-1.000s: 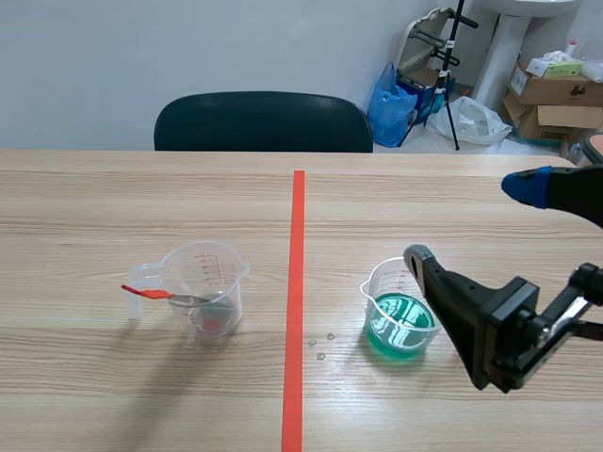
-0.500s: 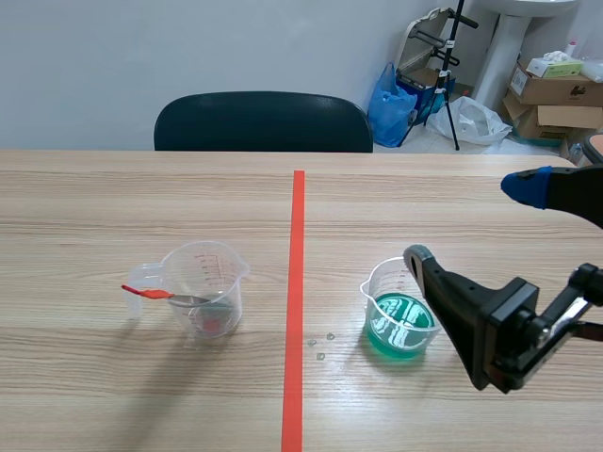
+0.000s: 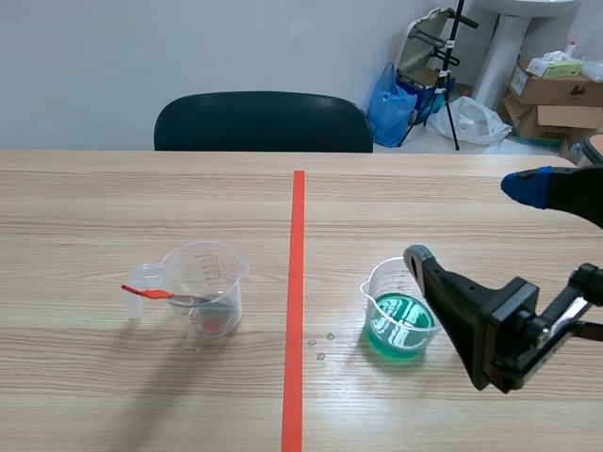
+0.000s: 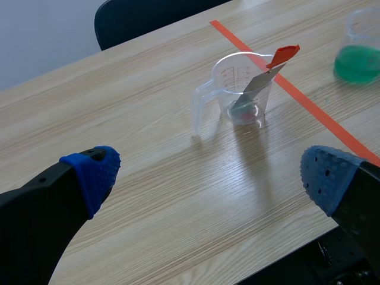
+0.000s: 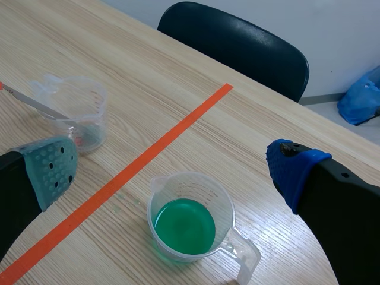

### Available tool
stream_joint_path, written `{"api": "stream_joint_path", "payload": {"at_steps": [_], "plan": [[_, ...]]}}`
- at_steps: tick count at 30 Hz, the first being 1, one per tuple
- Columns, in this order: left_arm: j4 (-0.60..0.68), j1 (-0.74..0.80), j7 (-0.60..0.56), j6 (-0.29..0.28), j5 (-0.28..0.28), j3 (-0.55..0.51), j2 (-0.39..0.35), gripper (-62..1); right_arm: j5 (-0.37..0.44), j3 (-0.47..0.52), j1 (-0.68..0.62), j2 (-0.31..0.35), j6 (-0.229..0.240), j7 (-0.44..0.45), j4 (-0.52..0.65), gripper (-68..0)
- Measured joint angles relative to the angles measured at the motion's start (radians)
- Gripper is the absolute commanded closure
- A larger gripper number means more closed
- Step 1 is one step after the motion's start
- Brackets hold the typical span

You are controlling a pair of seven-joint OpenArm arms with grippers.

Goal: Do the redox reaction experiment

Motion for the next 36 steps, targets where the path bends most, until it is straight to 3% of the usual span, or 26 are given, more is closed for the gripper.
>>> {"api": "stream_joint_path", "payload": {"at_steps": [36], "plan": [[0.0,0.0,0.0,0.0,0.0,0.0,0.0,-62.3,-0.014,0.0,0.0,0.0,0.0,0.0,0.0,-67.9]]}}
